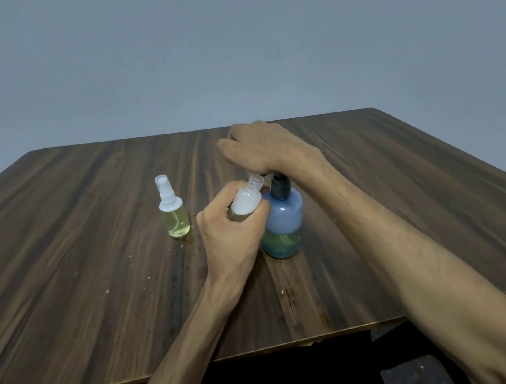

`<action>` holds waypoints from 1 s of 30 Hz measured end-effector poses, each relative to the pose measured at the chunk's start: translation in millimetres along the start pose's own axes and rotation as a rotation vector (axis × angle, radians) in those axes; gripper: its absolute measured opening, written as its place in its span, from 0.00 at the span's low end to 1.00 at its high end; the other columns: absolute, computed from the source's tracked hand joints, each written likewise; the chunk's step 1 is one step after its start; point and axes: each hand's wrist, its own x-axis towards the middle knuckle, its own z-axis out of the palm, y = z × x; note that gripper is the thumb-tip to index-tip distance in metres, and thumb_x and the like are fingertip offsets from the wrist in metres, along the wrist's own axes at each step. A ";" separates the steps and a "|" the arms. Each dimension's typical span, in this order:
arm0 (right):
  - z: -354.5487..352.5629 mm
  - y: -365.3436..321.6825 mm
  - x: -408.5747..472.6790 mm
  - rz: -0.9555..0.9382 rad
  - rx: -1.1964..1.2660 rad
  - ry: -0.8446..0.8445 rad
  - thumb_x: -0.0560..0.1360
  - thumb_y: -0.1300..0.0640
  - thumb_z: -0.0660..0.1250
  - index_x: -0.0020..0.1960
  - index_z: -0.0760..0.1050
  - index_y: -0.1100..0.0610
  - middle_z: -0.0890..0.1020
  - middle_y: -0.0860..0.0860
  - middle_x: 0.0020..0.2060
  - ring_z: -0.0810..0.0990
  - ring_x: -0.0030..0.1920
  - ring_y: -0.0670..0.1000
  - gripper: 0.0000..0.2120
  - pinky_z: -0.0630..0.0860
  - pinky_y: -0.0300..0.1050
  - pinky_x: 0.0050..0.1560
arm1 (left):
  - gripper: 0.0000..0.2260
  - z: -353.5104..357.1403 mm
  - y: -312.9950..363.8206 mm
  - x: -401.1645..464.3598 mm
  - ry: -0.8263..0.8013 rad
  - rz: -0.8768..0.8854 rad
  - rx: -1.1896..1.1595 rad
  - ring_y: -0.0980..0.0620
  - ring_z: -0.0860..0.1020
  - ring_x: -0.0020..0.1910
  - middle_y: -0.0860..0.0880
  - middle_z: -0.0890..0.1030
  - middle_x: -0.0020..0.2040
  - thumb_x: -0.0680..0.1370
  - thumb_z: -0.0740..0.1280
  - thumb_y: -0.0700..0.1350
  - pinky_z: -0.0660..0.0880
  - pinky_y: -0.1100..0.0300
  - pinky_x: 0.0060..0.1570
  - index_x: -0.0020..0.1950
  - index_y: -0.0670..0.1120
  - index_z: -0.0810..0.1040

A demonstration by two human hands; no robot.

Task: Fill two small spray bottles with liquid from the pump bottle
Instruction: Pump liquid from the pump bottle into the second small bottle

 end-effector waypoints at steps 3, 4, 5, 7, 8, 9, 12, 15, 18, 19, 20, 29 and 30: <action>-5.0 0.5 1.4 -0.009 0.007 0.055 0.85 0.50 0.54 0.46 0.72 0.56 0.78 0.49 0.39 0.73 0.39 0.50 0.15 0.65 0.49 0.41 | 0.05 1.2 -0.5 0.5 0.013 -0.008 -0.009 0.50 0.81 0.41 0.47 0.85 0.40 0.76 0.73 0.40 0.78 0.51 0.41 0.50 0.44 0.87; -2.4 2.3 1.6 0.005 0.015 0.028 0.84 0.49 0.54 0.45 0.72 0.56 0.78 0.50 0.40 0.75 0.41 0.52 0.16 0.66 0.49 0.41 | 0.04 2.7 -0.4 1.1 0.014 -0.013 -0.004 0.51 0.80 0.40 0.47 0.84 0.40 0.76 0.73 0.40 0.77 0.51 0.41 0.49 0.45 0.87; 1.2 3.5 1.9 0.023 0.028 -0.010 0.84 0.49 0.54 0.44 0.73 0.57 0.79 0.50 0.40 0.76 0.42 0.53 0.17 0.66 0.49 0.40 | 0.04 3.2 -0.7 1.4 0.014 -0.014 0.003 0.54 0.78 0.40 0.47 0.83 0.39 0.75 0.73 0.41 0.76 0.52 0.40 0.49 0.45 0.86; 3.4 2.8 2.0 0.028 0.024 -0.015 0.83 0.49 0.55 0.43 0.72 0.58 0.78 0.49 0.37 0.74 0.39 0.52 0.17 0.66 0.48 0.38 | 0.03 2.3 -0.1 0.7 0.017 -0.010 0.011 0.56 0.76 0.38 0.48 0.82 0.37 0.75 0.73 0.41 0.75 0.54 0.38 0.48 0.45 0.86; 1.6 1.9 0.3 0.020 0.017 0.012 0.83 0.50 0.55 0.42 0.70 0.57 0.76 0.49 0.36 0.72 0.37 0.52 0.16 0.65 0.48 0.36 | 0.03 2.1 0.4 0.0 0.018 -0.009 0.009 0.56 0.76 0.38 0.48 0.81 0.37 0.75 0.73 0.41 0.74 0.55 0.38 0.47 0.45 0.85; -0.1 1.3 -0.7 0.016 0.024 0.044 0.84 0.50 0.55 0.41 0.68 0.57 0.75 0.49 0.35 0.71 0.36 0.51 0.16 0.64 0.47 0.36 | 0.03 2.0 0.6 0.1 0.018 -0.011 0.002 0.56 0.75 0.38 0.48 0.81 0.37 0.75 0.73 0.41 0.74 0.55 0.38 0.47 0.45 0.85; -0.7 -0.4 -1.3 0.026 0.055 0.017 0.84 0.50 0.55 0.41 0.70 0.57 0.78 0.50 0.38 0.73 0.37 0.51 0.17 0.66 0.48 0.38 | 0.04 2.0 -0.8 0.8 0.024 -0.024 -0.006 0.57 0.76 0.38 0.47 0.82 0.38 0.75 0.73 0.40 0.74 0.54 0.39 0.48 0.45 0.86; 0.0 1.0 -2.0 0.039 0.045 -0.025 0.84 0.50 0.55 0.42 0.70 0.58 0.78 0.50 0.38 0.73 0.38 0.51 0.17 0.67 0.48 0.37 | 0.03 0.4 -1.8 1.1 0.002 -0.005 0.005 0.56 0.78 0.39 0.49 0.83 0.39 0.76 0.74 0.42 0.76 0.52 0.39 0.49 0.46 0.86; -7.9 -1.3 -3.2 0.002 0.051 0.087 0.85 0.50 0.54 0.42 0.69 0.56 0.76 0.49 0.38 0.72 0.37 0.49 0.16 0.64 0.46 0.37 | 0.04 1.5 1.3 0.7 0.013 -0.002 -0.013 0.52 0.80 0.40 0.48 0.84 0.40 0.76 0.73 0.43 0.78 0.49 0.41 0.49 0.46 0.87; -5.7 -1.1 -2.6 0.003 0.048 0.083 0.85 0.50 0.54 0.42 0.69 0.56 0.77 0.49 0.39 0.72 0.38 0.50 0.16 0.64 0.46 0.37 | 0.04 1.8 1.7 1.0 0.016 -0.004 -0.004 0.50 0.80 0.40 0.47 0.84 0.40 0.76 0.73 0.43 0.78 0.48 0.41 0.49 0.45 0.87; -1.9 -0.2 -3.0 0.017 0.045 0.057 0.85 0.50 0.54 0.42 0.69 0.56 0.77 0.50 0.38 0.72 0.38 0.51 0.16 0.64 0.47 0.37 | 0.04 1.9 1.8 1.2 0.015 -0.004 0.007 0.48 0.80 0.40 0.46 0.83 0.39 0.75 0.73 0.42 0.77 0.47 0.40 0.49 0.45 0.86; 3.2 3.1 -3.3 0.041 0.068 0.059 0.84 0.50 0.55 0.38 0.66 0.55 0.74 0.48 0.35 0.70 0.34 0.49 0.17 0.63 0.47 0.36 | 0.04 0.2 0.5 -0.5 0.004 0.029 0.042 0.43 0.81 0.41 0.45 0.83 0.39 0.76 0.73 0.41 0.78 0.45 0.40 0.49 0.44 0.86; 2.5 2.3 -2.2 0.031 0.062 0.040 0.85 0.50 0.54 0.39 0.68 0.55 0.75 0.49 0.36 0.70 0.35 0.49 0.17 0.63 0.47 0.37 | 0.03 -0.3 1.1 -0.3 0.007 0.044 0.038 0.45 0.81 0.40 0.46 0.83 0.39 0.76 0.74 0.41 0.78 0.46 0.40 0.49 0.44 0.86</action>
